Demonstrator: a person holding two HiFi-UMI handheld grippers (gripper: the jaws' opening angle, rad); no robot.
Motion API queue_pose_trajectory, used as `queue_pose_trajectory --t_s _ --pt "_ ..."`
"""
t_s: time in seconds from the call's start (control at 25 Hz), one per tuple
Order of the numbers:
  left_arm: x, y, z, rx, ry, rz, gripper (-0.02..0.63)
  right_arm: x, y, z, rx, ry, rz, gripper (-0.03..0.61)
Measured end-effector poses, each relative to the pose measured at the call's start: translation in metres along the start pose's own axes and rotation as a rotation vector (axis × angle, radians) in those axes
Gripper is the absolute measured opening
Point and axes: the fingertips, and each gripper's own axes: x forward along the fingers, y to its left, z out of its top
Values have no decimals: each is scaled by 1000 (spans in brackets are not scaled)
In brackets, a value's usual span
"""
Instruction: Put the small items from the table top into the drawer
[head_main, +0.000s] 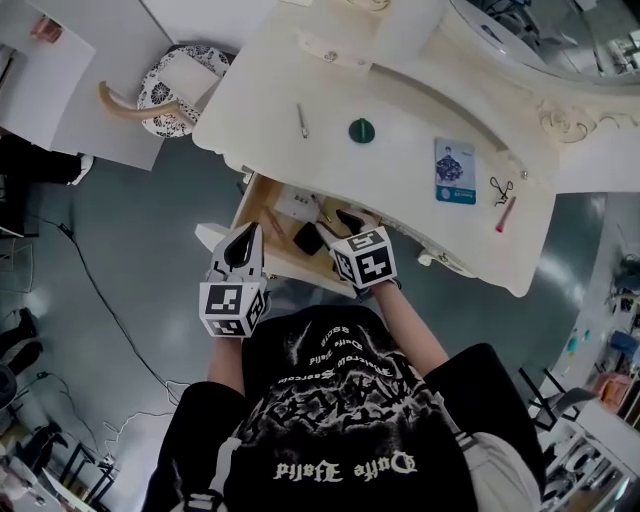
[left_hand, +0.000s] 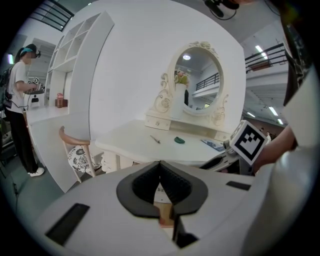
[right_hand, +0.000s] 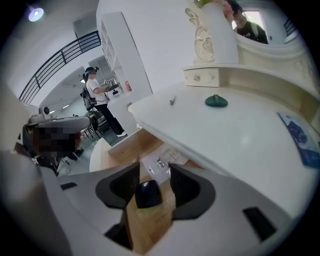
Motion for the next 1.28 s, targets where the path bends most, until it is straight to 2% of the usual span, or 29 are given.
queue_pose_trajectory --t_s 0.24,0.4,0.68,0.92,1.08,1.28 --pt "7 -16 5 26 -9 -54 15 -24 1 9 5 -76 -34 193" --pt "9 -24 7 49 -9 -89 15 -37 8 4 -27 -94 -48 193" --pt "13 -40 12 79 -16 -144 15 -63 2 2 13 -171 -105 179" --pt "14 -53 17 98 -34 -178 15 -80 0 1 -42 -190 -142 162" --pt "16 -59 20 107 -32 -209 15 -96 -8 3 -16 -236 -190 136" --pt "21 -74 20 134 -29 -242 15 -111 -18 -2 -35 -253 -247 72"
